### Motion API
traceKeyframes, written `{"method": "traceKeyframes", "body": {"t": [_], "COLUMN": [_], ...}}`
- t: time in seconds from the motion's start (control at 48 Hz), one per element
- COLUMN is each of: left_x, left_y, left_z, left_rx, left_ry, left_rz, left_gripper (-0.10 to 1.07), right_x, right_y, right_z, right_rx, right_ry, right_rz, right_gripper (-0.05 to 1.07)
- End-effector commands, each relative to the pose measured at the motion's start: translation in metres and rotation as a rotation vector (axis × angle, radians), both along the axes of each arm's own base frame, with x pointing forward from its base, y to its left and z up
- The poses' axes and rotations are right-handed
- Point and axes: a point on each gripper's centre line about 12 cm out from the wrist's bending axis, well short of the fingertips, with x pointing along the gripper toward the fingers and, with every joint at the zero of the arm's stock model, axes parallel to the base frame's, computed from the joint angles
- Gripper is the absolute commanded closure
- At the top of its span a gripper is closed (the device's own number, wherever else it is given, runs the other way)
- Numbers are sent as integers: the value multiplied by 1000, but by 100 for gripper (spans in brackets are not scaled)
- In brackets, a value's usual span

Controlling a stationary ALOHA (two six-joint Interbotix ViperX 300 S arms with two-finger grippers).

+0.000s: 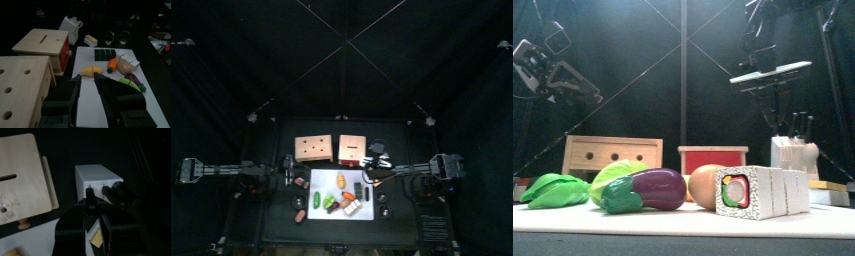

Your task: Grab cleaver

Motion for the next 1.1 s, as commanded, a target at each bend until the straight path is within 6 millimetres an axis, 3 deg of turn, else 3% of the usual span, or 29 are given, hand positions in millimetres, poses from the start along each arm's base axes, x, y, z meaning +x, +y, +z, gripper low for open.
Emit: {"method": "traceKeyframes", "body": {"t": [0.0,1.083], "left_x": [2,2], "left_y": [1,1], "left_z": [4,3], "left_rx": [0,-1], "left_ry": [-12,-5], "left_rz": [1,5], "left_gripper": [27,27], "right_x": [0,5], "right_y": [3,32], "right_z": [19,42], "right_rx": [-8,-44], "right_ry": [-61,-130], "right_rz": [17,135], "right_gripper": [61,61]}}
